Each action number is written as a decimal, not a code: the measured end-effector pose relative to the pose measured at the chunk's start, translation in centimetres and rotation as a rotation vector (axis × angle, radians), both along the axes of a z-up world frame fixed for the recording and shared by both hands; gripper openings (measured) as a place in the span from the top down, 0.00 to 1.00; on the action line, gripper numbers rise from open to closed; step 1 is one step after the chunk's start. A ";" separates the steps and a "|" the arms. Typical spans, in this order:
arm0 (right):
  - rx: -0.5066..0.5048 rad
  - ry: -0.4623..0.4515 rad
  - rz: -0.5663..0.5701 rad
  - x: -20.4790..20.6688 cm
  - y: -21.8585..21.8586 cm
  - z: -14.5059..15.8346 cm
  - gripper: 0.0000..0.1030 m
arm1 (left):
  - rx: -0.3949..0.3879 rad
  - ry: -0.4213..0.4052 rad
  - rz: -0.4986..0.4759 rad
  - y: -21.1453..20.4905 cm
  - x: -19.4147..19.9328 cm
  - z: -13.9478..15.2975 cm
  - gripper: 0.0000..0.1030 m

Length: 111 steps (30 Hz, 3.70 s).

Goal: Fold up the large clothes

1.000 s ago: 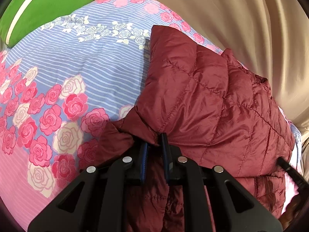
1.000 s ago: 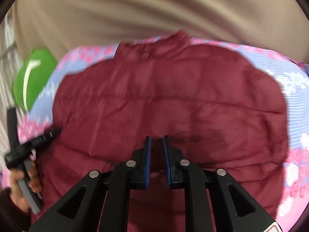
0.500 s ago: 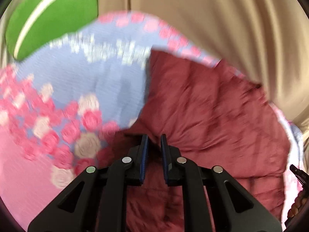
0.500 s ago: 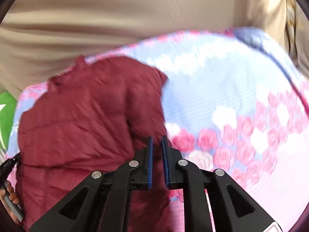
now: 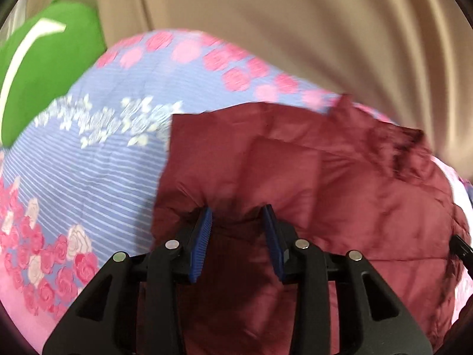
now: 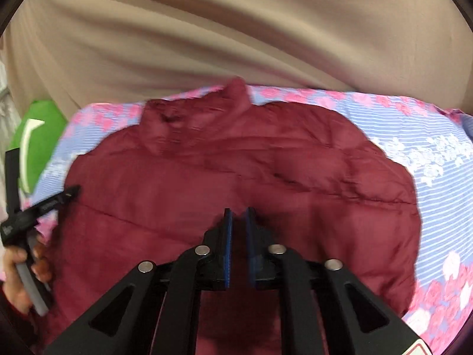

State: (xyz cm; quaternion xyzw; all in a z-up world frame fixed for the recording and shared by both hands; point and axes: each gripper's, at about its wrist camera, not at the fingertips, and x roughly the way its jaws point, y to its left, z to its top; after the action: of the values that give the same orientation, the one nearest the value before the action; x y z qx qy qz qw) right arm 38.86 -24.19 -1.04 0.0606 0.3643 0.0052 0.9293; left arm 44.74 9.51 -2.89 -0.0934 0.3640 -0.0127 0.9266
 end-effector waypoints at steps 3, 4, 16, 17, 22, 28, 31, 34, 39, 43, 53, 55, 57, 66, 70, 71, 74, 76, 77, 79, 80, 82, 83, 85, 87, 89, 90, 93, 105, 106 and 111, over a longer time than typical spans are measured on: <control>-0.018 0.005 -0.128 0.0 -4.6 -0.9 1.00 | 0.013 0.001 0.026 1.7 0.8 -1.2 0.66; 0.019 0.013 -0.152 -0.1 -6.2 -1.3 1.00 | 0.006 0.004 0.025 2.0 1.0 -1.5 0.66; 0.076 0.100 -0.140 -3.4 -6.1 -3.2 1.00 | 0.066 -0.002 0.046 1.2 1.2 -1.7 0.66; 0.091 0.096 -0.162 -3.8 -6.2 -2.8 0.99 | 0.072 -0.002 0.051 1.1 1.2 -1.7 0.65; 0.025 0.011 -0.135 -8.6 -4.0 0.5 0.90 | 0.081 -0.017 0.058 1.4 -1.4 -0.6 0.61; 0.027 0.046 -0.139 -11.6 -5.2 -0.8 0.73 | -0.044 0.017 -0.095 1.8 -7.9 0.8 0.36; 0.140 0.057 -0.153 -10.3 -6.6 -1.5 0.49 | -0.056 0.069 -0.108 1.4 -8.9 -0.2 0.36; 0.158 0.117 -0.165 -8.7 -6.6 -2.8 0.79 | -0.028 0.095 -0.091 1.0 -9.2 -1.4 0.36; 0.096 -0.049 -0.127 -9.5 -4.7 1.3 0.98 | 0.025 0.107 -0.071 1.0 -8.7 -2.2 0.39; 0.028 -0.077 -0.166 -8.9 -5.0 1.7 0.98 | 0.066 0.097 -0.062 0.6 -8.3 -2.8 0.37; 0.066 -0.027 -0.283 -10.1 -6.7 0.1 0.87 | 0.145 0.099 -0.069 -0.5 -8.1 -2.9 0.31; 0.091 -0.065 -0.233 -11.5 -5.9 1.3 0.87 | 0.151 0.100 -0.069 -0.6 -8.2 -2.8 0.31; 0.066 -0.043 -0.167 -11.2 -4.7 1.3 0.87 | 0.156 0.102 -0.069 -0.7 -8.1 -2.8 0.31; 0.038 0.132 -0.215 -9.9 -4.8 -2.0 0.91 | 0.145 0.108 -0.069 -0.6 -7.8 -2.9 0.27; 0.072 0.060 -0.217 -17.9 -6.2 1.0 0.76 | 0.119 0.096 -0.065 0.1 -8.7 -2.4 0.24; 0.071 0.048 -0.218 -20.7 -6.7 1.7 0.69 | 0.109 0.088 -0.062 0.5 -9.7 -2.1 0.24; 0.078 0.040 -0.220 -29.2 -8.3 2.5 0.49 | 0.053 0.044 -0.096 2.2 -14.5 -0.1 0.09; 0.084 0.054 -0.227 -34.3 -9.2 2.0 0.43 | 0.028 0.036 -0.127 3.4 -18.1 1.1 0.08; 0.094 0.077 -0.231 -37.8 -9.7 1.4 0.41 | 0.017 0.046 -0.145 4.3 -20.5 1.6 0.07; 0.164 0.100 -0.231 -42.6 -10.4 0.1 0.38 | -0.005 0.086 -0.165 5.9 -23.9 1.8 0.06; 0.198 0.109 -0.234 -43.7 -10.3 -0.7 0.36 | -0.035 0.123 -0.173 7.2 -26.1 1.6 0.06; 0.290 0.124 -0.254 -47.0 -10.6 -2.4 0.35 | -0.090 0.171 -0.179 9.1 -29.0 0.8 0.06; 0.315 0.128 -0.260 -47.5 -10.2 -3.0 0.35 | -0.128 0.198 -0.165 10.5 -30.8 0.1 0.06; 0.388 0.124 -0.261 -48.5 -9.8 -4.3 0.35 | -0.226 0.245 -0.122 12.6 -33.3 -1.7 0.06; 0.463 0.120 -0.264 -48.9 -9.7 -5.5 0.35 | -0.324 0.269 -0.103 13.7 -35.0 -3.1 0.06; 0.516 0.118 -0.257 -48.8 -9.2 -6.3 0.33 | -0.344 0.231 -0.092 14.1 -36.7 -3.0 0.06; 0.511 0.106 -0.256 -48.5 -8.8 -6.1 0.33 | -0.359 0.231 -0.094 14.1 -37.0 -3.1 0.06; 0.548 0.087 -0.209 -47.3 -7.6 -6.1 0.33 | -0.425 0.229 -0.115 14.0 -37.8 -3.4 0.17; 0.453 -0.044 -0.168 -46.4 -4.1 -3.6 0.97 | -0.416 0.112 -0.200 12.3 -40.0 0.1 0.95; 0.446 -0.073 -0.164 -46.9 -4.0 -2.9 0.97 | -0.423 0.087 -0.208 12.5 -40.5 0.8 0.96; 0.370 -0.285 -0.102 -51.3 -3.2 2.5 0.97 | -0.469 -0.092 -0.250 13.2 -44.7 5.8 0.96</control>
State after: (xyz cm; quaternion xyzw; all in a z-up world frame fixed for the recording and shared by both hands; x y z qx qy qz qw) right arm -12.45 -27.37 1.44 0.2466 0.2187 0.0335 0.9435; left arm 0.03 22.72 2.92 -0.2589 0.3173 -0.2154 0.8865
